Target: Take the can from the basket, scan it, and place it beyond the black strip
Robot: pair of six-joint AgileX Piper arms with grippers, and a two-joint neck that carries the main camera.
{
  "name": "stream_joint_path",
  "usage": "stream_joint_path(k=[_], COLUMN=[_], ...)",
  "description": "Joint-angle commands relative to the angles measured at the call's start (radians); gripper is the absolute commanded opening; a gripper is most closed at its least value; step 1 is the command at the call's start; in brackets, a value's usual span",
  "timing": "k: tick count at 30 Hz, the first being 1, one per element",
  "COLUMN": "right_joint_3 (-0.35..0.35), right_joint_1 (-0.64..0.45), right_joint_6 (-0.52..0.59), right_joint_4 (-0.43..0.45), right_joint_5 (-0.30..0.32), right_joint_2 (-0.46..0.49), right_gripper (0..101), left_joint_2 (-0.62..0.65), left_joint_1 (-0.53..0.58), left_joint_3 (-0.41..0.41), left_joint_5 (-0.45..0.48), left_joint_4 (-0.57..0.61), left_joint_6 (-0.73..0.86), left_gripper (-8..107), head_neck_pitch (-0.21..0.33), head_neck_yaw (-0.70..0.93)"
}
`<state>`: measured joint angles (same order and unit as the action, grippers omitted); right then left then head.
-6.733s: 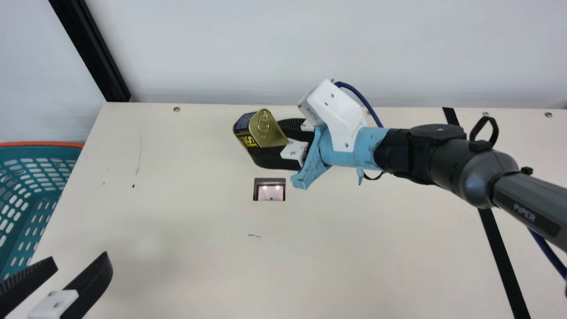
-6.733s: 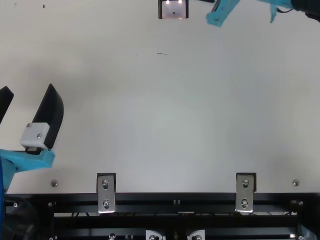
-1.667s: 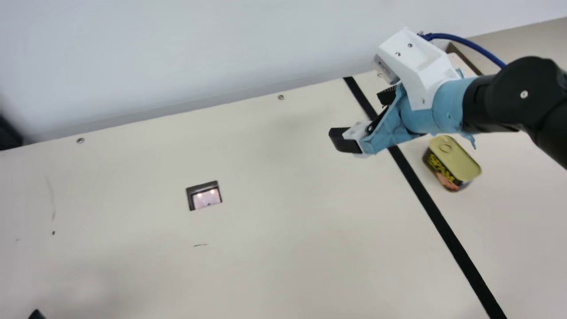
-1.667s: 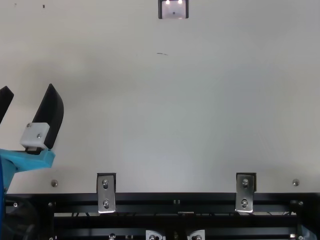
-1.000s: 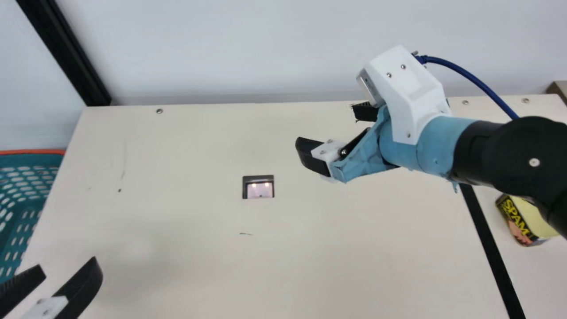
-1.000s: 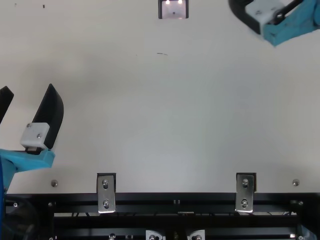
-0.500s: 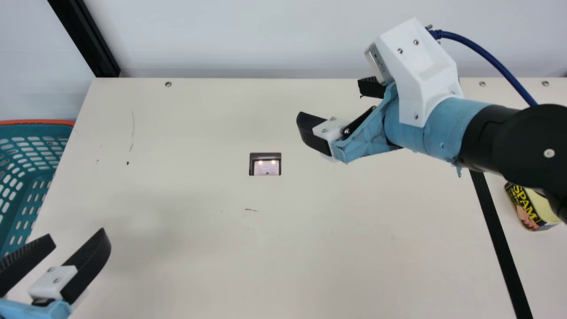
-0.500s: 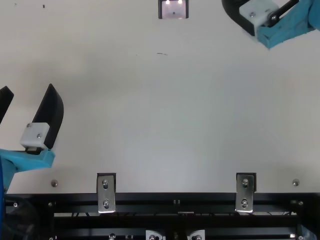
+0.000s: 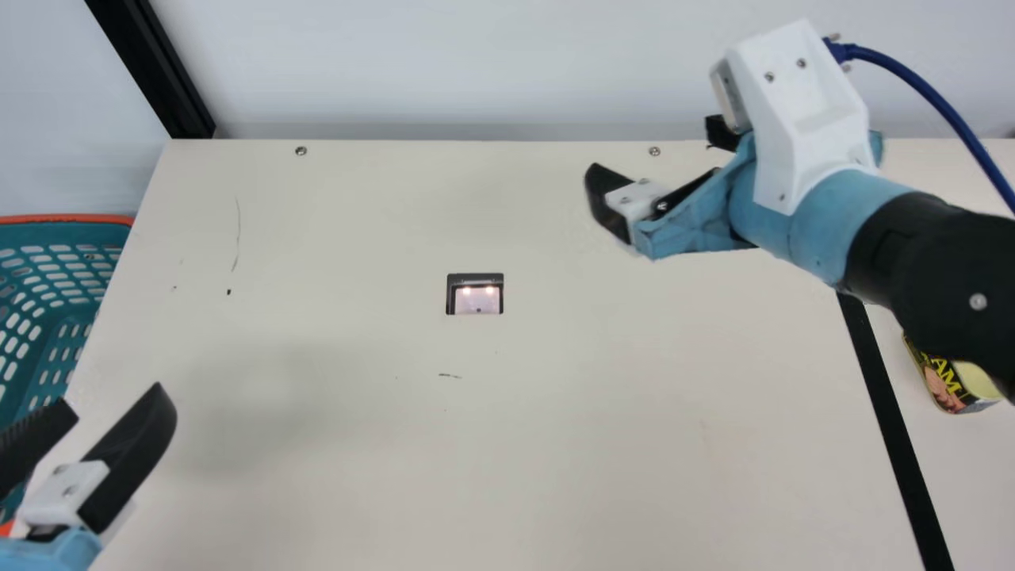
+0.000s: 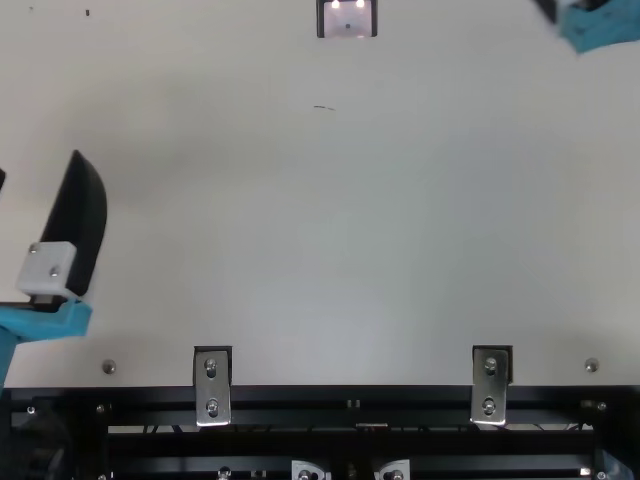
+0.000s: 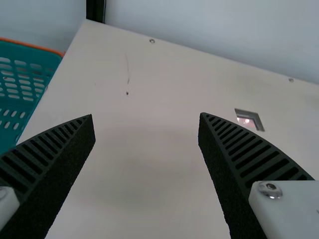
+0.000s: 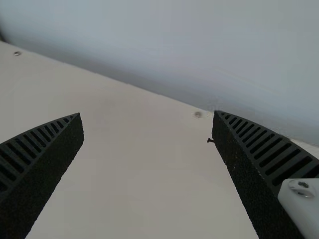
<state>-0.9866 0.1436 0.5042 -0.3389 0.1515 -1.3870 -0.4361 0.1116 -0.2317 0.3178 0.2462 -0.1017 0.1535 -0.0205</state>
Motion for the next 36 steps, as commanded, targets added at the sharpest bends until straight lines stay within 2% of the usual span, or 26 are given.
stream_joint_path(k=[1,7,16,26,36], right_joint_3=[0.05,0.155,0.309,0.483,0.623], right_joint_1=[-0.027,-0.101,-0.153,-0.175,-0.19], right_joint_6=[-0.081,-0.155,-0.173,-0.173,-0.22], right_joint_4=[0.077,0.137,0.13,0.099,0.108], right_joint_5=[-0.083,-0.163,-0.206,-0.203,-0.137], right_joint_2=[0.027,0.127,0.312,0.529,0.763], right_gripper=[101,101,101,101,101], left_joint_2=[0.023,0.08,0.114,0.152,0.158], left_joint_1=[-0.005,-0.019,-0.032,-0.052,-0.058], left_joint_3=[0.005,0.015,0.02,0.036,0.039], left_joint_5=[-0.015,-0.035,-0.02,0.009,0.018], left_joint_4=[0.009,0.037,0.052,-0.007,-0.018], left_joint_6=[-0.004,-0.006,0.0,0.05,0.062], left_gripper=[90,90,90,90,90], head_neck_pitch=[0.005,0.005,0.005,0.005,0.005], head_neck_yaw=[0.005,0.005,0.005,0.005,0.005])
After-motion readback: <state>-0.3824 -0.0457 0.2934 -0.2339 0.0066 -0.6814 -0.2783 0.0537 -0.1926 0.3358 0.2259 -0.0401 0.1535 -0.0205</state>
